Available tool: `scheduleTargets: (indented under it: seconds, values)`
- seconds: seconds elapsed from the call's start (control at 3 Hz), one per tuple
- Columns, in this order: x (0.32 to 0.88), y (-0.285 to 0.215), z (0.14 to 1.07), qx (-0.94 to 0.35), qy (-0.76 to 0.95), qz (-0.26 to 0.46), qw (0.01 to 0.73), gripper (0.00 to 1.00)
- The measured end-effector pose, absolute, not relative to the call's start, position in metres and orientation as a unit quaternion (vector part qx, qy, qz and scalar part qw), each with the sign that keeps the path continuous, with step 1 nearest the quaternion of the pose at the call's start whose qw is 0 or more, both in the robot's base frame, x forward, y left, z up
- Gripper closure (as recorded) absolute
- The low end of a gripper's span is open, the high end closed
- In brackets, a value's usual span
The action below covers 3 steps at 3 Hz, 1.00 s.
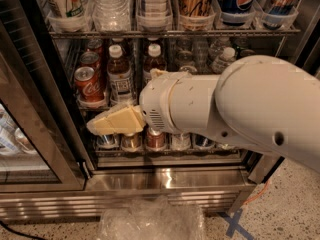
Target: Pick 7up can from top shelf of fridge
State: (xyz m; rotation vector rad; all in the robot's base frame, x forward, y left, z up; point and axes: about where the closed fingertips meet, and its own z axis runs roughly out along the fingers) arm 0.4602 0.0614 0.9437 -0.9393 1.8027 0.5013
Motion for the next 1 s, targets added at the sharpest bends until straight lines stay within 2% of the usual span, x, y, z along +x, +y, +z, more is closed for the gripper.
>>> scheduleTargets:
  seconds: [0.33,1.0]
  values:
    - [0.463,0.098,0.946,-0.394,0.725,0.242,0.511,0.00]
    - [0.462,0.206,0.960,-0.393,0.659,0.341,0.543,0.00]
